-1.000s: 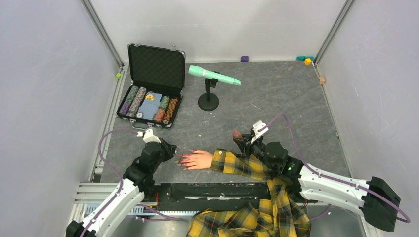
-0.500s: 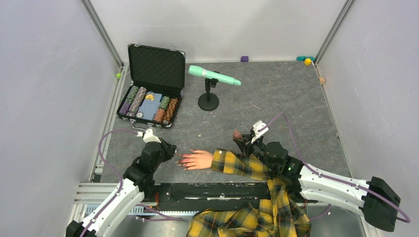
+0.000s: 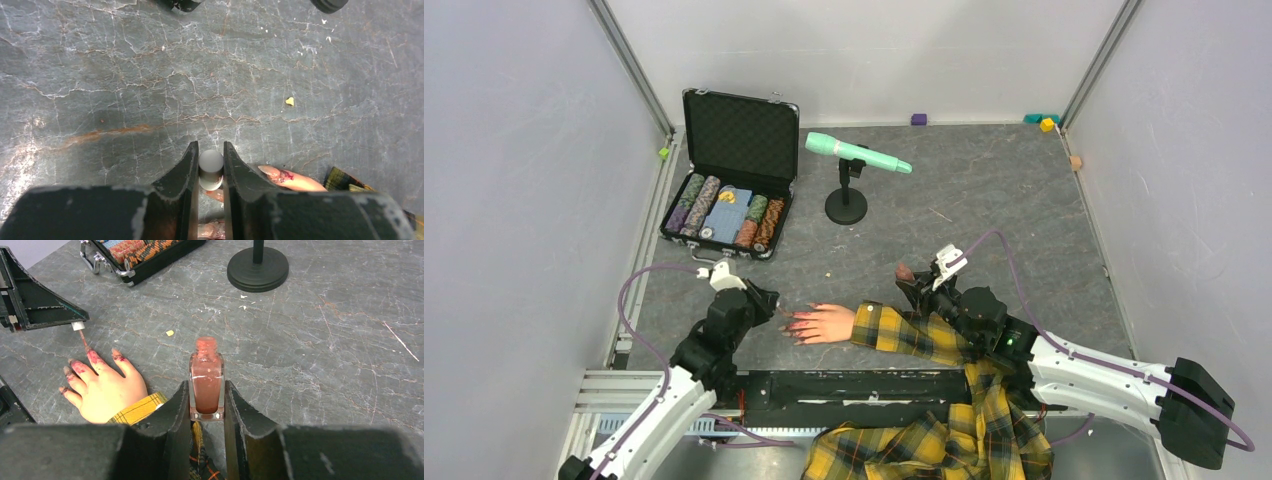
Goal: Paint the nails
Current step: Paint the nail polish on the nail.
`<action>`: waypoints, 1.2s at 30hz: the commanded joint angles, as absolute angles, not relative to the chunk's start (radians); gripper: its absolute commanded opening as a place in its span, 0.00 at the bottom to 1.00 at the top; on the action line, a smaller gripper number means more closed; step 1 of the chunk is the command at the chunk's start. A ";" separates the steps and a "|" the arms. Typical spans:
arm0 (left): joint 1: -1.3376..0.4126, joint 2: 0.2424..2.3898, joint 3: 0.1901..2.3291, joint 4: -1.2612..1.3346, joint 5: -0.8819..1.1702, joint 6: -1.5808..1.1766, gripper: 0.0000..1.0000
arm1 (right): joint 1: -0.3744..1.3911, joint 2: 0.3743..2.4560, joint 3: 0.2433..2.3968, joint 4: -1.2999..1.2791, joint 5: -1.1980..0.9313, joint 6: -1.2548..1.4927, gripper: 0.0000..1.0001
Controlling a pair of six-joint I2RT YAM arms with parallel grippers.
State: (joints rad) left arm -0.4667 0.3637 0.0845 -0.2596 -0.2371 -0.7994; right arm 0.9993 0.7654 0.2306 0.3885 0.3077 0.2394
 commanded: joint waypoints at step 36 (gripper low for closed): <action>-0.469 0.312 0.086 -0.229 -0.174 -0.782 0.02 | 1.002 0.767 0.224 0.452 0.322 0.248 0.00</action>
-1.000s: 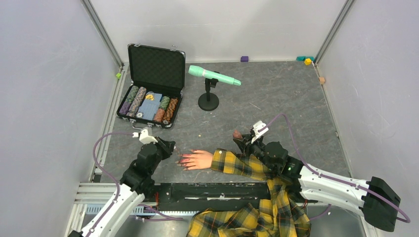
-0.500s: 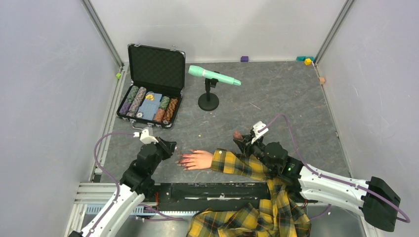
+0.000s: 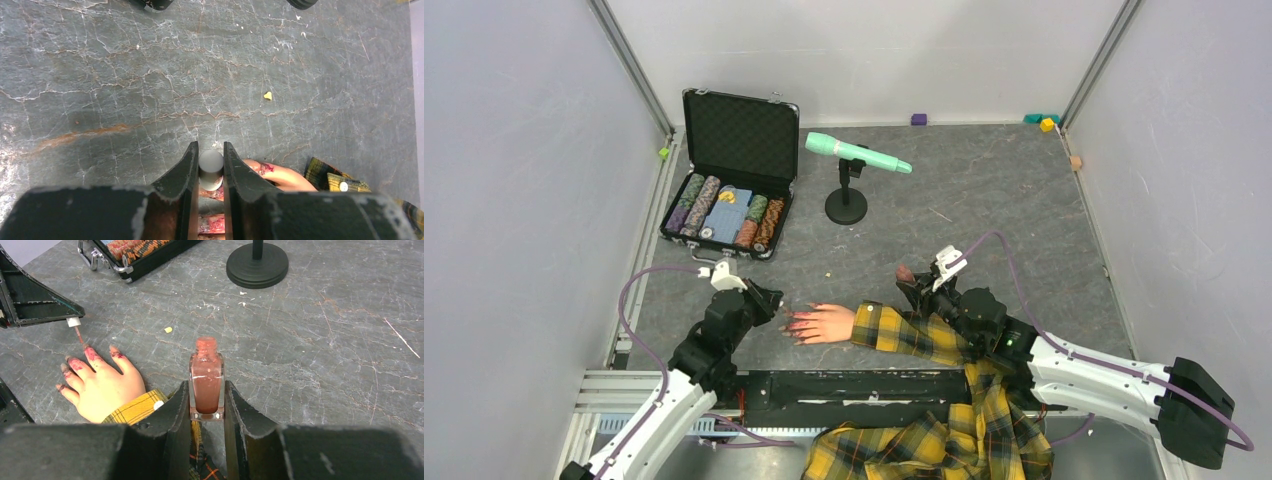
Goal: Paint the nails
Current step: Paint the nail polish on the nail.
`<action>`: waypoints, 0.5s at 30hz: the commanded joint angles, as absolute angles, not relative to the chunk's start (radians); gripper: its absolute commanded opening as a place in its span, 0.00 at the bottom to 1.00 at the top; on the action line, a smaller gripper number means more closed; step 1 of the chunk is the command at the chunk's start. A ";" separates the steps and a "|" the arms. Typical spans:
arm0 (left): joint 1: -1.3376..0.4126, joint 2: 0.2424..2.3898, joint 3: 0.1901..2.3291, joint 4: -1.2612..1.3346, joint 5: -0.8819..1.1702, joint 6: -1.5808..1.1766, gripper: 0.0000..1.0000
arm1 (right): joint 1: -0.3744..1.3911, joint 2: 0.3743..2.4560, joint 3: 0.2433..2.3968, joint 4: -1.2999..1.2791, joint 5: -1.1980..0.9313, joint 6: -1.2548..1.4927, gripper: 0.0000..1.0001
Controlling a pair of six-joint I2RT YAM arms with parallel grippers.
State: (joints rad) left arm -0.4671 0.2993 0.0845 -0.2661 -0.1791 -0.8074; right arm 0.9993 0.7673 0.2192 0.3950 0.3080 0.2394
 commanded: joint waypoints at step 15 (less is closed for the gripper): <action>-0.469 0.383 0.095 -0.190 -0.160 -0.775 0.02 | 1.001 0.766 0.221 0.453 0.323 0.247 0.00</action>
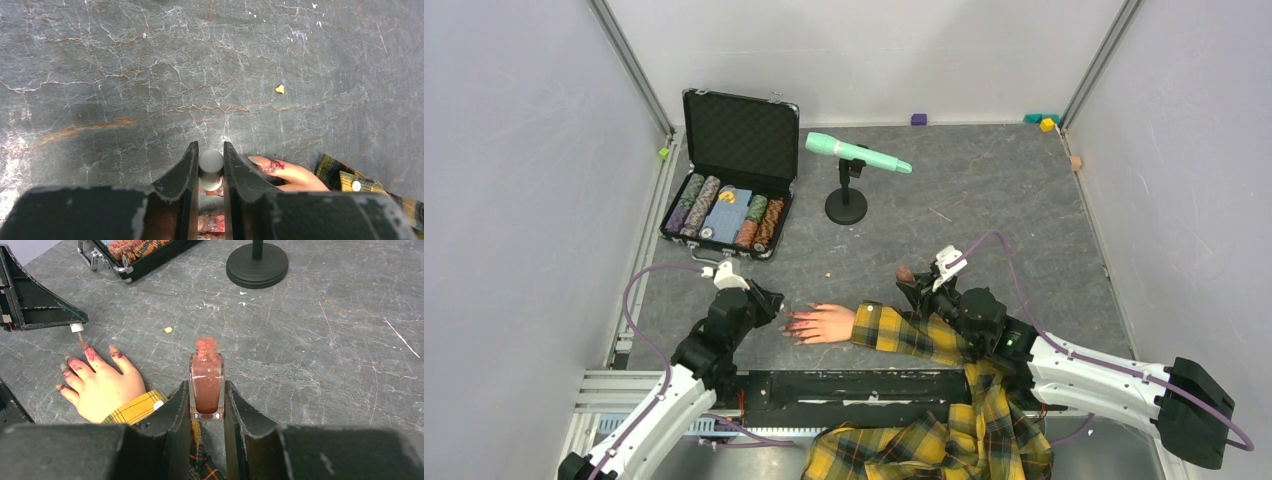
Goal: Paint the nails
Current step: Paint the nail polish on the nail.
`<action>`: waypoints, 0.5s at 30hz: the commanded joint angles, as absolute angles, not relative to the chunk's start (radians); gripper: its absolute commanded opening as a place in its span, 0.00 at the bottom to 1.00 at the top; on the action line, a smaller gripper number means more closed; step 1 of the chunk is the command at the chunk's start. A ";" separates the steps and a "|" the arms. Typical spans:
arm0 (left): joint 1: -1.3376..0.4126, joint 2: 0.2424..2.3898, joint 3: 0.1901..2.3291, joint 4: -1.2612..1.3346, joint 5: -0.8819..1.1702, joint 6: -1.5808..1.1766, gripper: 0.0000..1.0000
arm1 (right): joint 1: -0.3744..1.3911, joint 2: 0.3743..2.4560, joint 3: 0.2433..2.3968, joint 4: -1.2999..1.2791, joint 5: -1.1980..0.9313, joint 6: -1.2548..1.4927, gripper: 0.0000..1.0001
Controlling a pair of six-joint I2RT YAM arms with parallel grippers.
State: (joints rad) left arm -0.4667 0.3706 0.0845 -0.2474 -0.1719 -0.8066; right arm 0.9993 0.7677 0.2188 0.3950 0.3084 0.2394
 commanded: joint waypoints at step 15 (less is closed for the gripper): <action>-0.468 0.385 0.095 -0.189 -0.160 -0.772 0.02 | 1.002 0.764 0.217 0.453 0.325 0.247 0.00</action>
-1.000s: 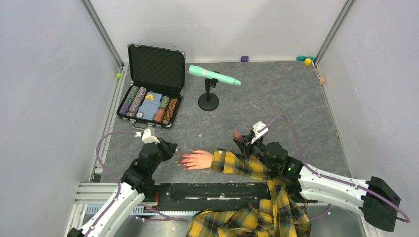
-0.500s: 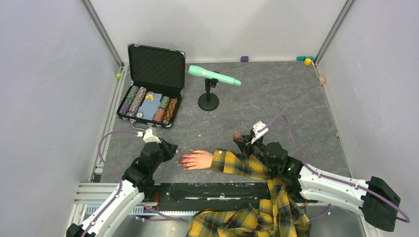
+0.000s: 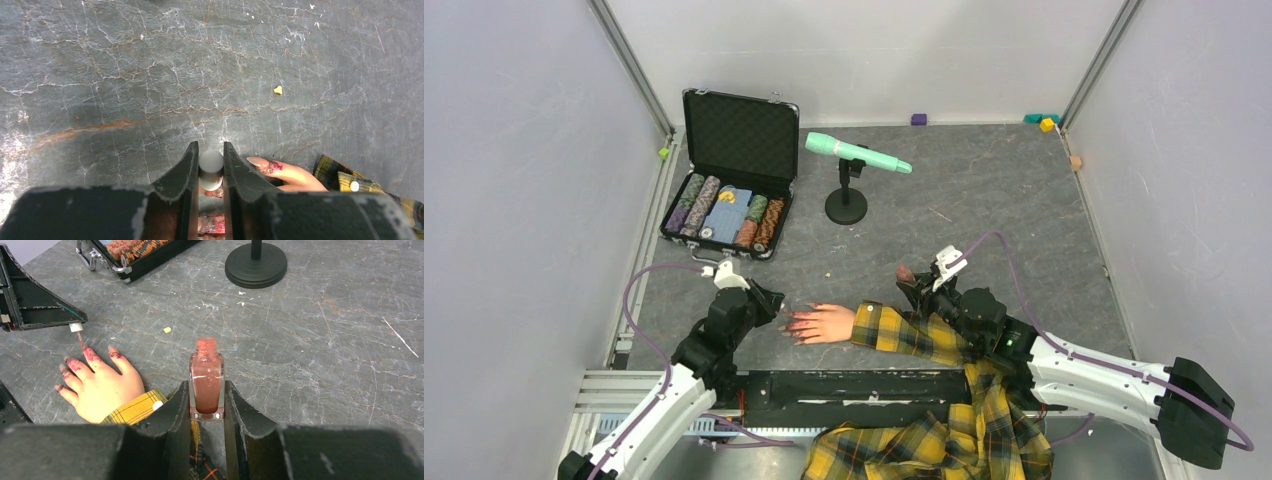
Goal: Paint the nails
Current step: Paint the nail polish on the nail.
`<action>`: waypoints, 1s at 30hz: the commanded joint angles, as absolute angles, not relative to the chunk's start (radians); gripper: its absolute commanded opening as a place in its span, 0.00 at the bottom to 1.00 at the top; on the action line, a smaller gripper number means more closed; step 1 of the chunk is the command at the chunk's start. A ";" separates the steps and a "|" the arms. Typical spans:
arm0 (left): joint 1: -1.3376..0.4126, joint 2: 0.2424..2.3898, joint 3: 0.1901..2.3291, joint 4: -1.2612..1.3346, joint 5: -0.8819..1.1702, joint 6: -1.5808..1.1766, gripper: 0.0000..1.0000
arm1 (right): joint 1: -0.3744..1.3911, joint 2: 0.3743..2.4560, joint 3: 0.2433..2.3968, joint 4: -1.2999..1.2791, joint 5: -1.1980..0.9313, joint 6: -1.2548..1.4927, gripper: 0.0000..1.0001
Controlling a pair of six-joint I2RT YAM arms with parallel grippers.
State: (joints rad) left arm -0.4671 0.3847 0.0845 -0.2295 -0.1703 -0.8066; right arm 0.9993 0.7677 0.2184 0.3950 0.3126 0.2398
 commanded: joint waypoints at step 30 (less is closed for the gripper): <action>-0.468 0.378 0.098 -0.216 -0.195 -0.795 0.02 | 1.000 0.762 0.214 0.454 0.329 0.249 0.00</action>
State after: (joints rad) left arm -0.4667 0.3843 0.0845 -0.2337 -0.1661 -0.8066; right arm 0.9993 0.7677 0.2180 0.3950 0.3157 0.2398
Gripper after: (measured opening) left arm 0.230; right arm 0.286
